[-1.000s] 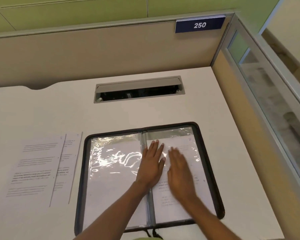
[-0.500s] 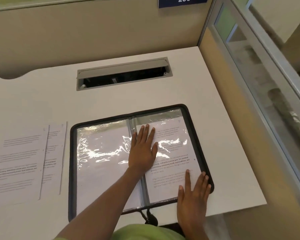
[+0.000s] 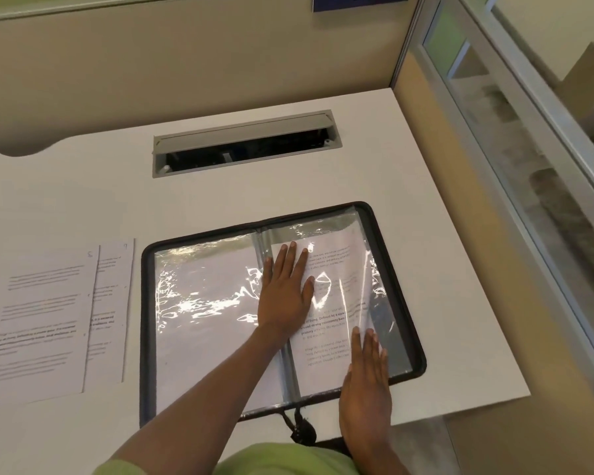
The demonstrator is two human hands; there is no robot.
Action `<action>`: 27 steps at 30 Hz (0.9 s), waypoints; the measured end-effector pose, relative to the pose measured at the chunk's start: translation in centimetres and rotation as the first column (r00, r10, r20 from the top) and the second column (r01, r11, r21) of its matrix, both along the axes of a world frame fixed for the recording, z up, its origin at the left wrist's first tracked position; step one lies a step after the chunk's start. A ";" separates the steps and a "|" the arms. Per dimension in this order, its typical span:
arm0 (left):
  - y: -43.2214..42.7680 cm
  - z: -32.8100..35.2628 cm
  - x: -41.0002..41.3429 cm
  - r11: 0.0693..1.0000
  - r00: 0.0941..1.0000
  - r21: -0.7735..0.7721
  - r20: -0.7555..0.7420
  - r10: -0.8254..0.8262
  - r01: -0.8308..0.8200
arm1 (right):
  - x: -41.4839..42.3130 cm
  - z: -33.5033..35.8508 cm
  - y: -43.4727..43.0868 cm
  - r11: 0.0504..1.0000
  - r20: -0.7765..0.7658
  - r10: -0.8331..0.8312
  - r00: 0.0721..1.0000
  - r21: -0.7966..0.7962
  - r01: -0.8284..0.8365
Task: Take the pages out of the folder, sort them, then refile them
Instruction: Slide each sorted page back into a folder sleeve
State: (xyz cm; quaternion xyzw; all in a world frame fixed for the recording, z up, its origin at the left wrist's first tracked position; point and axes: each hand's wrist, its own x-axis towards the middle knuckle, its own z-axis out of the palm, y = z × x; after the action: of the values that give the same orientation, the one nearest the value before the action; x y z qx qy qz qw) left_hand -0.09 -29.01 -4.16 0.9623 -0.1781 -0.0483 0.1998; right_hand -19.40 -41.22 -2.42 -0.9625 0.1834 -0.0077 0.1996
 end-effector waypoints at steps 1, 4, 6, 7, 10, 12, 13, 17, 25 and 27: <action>0.0 0.2 0.0 0.998 1.000 -0.058 -0.021 0.015 -0.017 | 0.1 0.1 0.2 1.000 0.048 0.026 0.998 0.009 -0.027; 0.0 2.5 -0.4 0.859 0.958 -0.431 -0.202 0.206 -0.276 | 0.3 0.7 0.7 0.987 0.230 0.134 0.964 0.051 -0.150; 0.5 5.0 -0.6 0.669 0.910 -0.617 -0.299 0.287 -0.414 | 0.3 1.2 1.4 0.948 0.299 0.288 0.910 0.044 -0.314; 0.9 6.0 -0.6 0.593 0.891 -0.665 -0.344 0.296 -0.454 | 0.3 1.3 1.8 0.918 0.299 0.372 0.879 0.021 -0.396; 3.5 7.0 0.1 0.512 0.796 -0.611 -0.500 0.342 -0.604 | 0.5 1.1 2.6 0.821 0.260 0.554 0.791 -0.015 -0.570; 5.6 6.5 0.7 0.429 0.687 -0.539 -0.616 0.386 -0.725 | 0.8 1.7 3.0 0.763 0.283 0.618 0.734 0.012 -0.647; 6.6 6.4 0.9 0.347 0.620 -0.515 -0.683 0.387 -0.784 | 1.0 2.5 3.1 0.742 0.312 0.619 0.721 0.070 -0.667; 10.7 6.3 0.7 0.277 0.479 -0.396 -0.793 0.377 -0.875 | 2.7 5.6 3.4 0.762 0.383 0.438 0.813 0.321 -0.562; 19.1 5.4 -0.7 0.379 0.533 -0.375 -0.600 0.597 -0.846 | 9.9 1.6 6.2 0.832 0.165 0.375 0.912 0.375 -0.409; 20.5 5.8 -1.0 0.447 0.572 -0.357 -0.501 0.649 -0.820 | 10.2 1.1 7.4 0.816 0.097 0.490 0.866 0.300 -0.495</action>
State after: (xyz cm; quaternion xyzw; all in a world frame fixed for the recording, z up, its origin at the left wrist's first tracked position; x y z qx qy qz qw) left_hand -1.07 -8.47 1.65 0.8192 0.2883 -0.0429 0.4939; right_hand -9.18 -33.85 -1.32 -0.9326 -0.0743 0.0660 0.3470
